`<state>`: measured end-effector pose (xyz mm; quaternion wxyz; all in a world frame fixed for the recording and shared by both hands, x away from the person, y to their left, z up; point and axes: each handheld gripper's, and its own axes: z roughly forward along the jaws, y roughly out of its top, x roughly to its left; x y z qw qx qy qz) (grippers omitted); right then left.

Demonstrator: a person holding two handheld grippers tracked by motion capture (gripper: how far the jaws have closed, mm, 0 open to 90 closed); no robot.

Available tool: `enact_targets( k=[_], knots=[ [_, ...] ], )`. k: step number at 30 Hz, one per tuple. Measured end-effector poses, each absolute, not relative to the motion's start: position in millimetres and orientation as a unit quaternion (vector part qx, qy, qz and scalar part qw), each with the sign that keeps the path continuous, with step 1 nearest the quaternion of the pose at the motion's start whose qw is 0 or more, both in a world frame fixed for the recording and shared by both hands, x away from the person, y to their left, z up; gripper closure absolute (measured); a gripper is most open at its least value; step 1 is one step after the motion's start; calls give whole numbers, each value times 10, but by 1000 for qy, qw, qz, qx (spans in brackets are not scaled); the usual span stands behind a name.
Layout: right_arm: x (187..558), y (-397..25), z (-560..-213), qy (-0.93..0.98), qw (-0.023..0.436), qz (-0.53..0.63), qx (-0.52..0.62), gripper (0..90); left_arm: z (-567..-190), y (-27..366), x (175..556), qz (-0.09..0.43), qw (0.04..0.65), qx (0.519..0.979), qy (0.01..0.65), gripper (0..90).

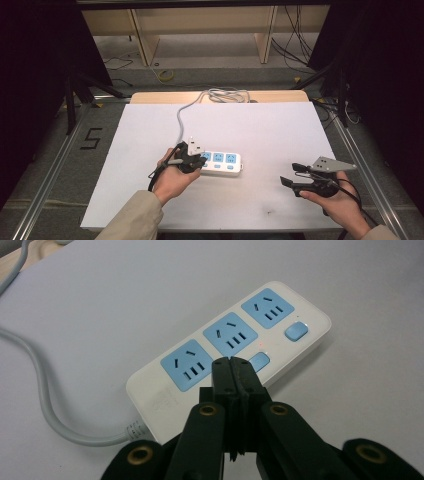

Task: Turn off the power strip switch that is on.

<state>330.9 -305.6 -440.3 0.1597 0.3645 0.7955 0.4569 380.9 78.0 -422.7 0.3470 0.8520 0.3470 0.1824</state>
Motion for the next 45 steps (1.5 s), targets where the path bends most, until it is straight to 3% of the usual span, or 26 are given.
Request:
enact_targets(
  k=[45],
  knots=[
    [3307, -3051, -4405, 797, 158, 456, 363, 310, -4440, 305, 4060, 139, 301, 885, 327, 900]
  ],
)
